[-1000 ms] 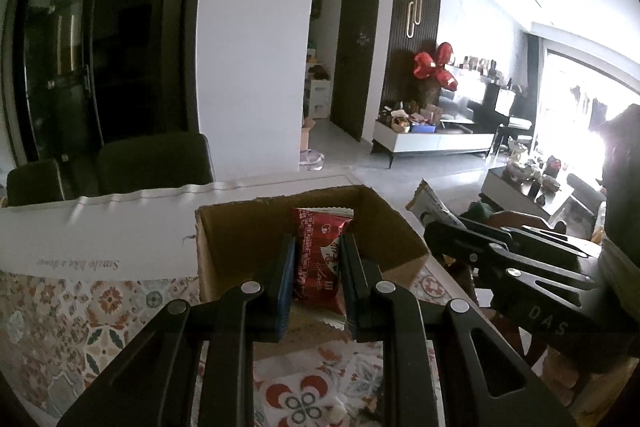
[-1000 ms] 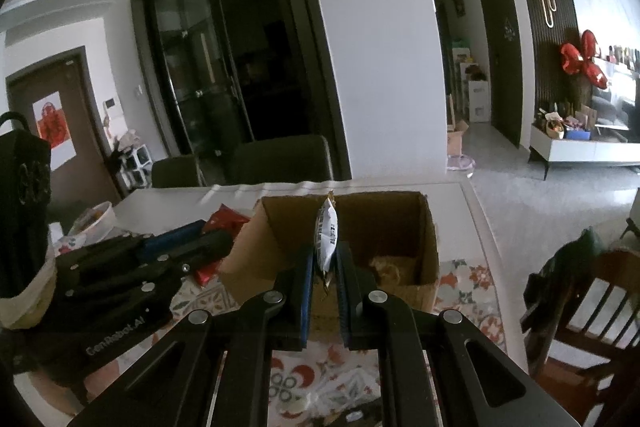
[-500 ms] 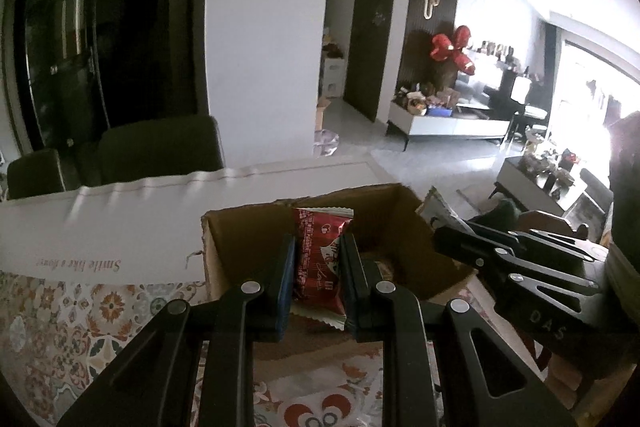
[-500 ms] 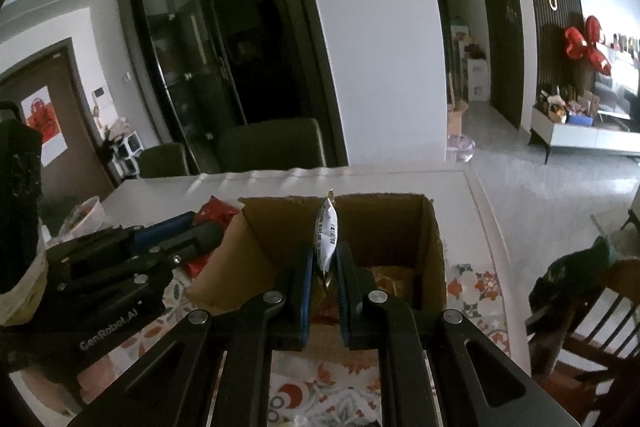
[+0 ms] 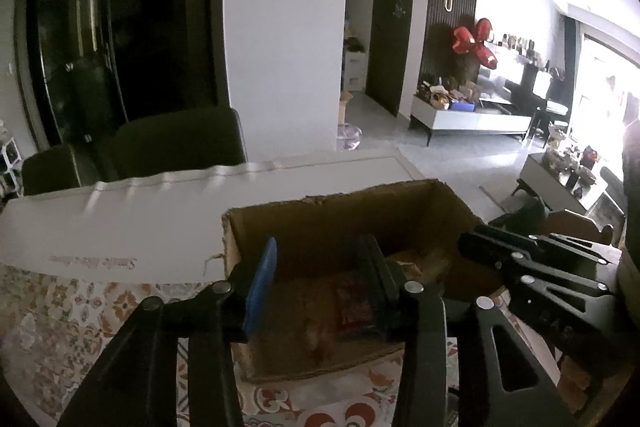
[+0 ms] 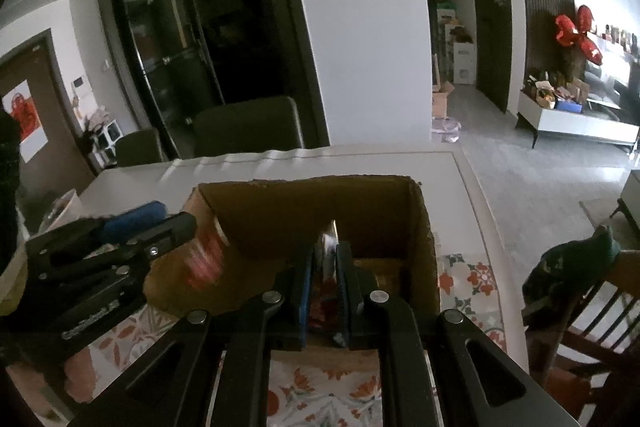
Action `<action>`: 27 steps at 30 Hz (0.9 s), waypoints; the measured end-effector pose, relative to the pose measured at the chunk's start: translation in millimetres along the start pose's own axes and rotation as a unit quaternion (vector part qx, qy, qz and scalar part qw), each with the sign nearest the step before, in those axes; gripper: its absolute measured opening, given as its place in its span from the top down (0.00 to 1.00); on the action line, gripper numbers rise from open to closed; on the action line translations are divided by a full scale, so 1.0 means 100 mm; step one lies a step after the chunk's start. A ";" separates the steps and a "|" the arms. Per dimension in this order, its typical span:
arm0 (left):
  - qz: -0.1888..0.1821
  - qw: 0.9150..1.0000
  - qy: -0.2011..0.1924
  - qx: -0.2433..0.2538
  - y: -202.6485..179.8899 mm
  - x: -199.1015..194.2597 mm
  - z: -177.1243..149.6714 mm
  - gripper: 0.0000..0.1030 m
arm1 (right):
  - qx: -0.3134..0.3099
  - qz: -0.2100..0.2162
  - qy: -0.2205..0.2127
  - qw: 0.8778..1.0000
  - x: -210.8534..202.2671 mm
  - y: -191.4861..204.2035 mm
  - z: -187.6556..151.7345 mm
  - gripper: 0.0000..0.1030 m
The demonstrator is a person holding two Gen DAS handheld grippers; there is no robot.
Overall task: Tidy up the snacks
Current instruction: 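Move both open grippers back toward the remaining snacks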
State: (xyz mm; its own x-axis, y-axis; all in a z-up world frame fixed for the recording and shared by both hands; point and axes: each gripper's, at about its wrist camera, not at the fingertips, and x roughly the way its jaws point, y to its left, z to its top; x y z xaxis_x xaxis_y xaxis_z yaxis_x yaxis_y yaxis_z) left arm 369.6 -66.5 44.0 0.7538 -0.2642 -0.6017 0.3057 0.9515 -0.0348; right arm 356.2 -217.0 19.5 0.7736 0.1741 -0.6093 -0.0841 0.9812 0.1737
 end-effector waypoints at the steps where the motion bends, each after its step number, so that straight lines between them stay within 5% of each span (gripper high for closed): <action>1: 0.000 1.000 -0.003 0.000 0.00 -0.01 0.01 0.55 | 0.002 0.000 0.002 1.000 0.00 0.00 0.00 0.81; 4: 0.005 1.000 -0.014 0.006 -0.02 -0.13 0.00 0.55 | 0.002 -0.008 -0.005 1.000 -0.05 -0.01 -0.03 0.70; 27: -0.028 0.995 -0.080 0.057 -0.18 -1.06 -0.59 0.55 | 0.010 0.000 -0.057 0.998 -0.89 0.21 -0.67 0.70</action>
State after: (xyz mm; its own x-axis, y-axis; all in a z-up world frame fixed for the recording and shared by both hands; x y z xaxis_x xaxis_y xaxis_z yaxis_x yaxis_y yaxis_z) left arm 249.6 -46.3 61.5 0.8136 -0.3473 -0.4664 0.4076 0.9126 0.0314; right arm 243.2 -206.1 25.4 0.8399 0.1631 -0.5176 -0.0733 0.9791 0.1896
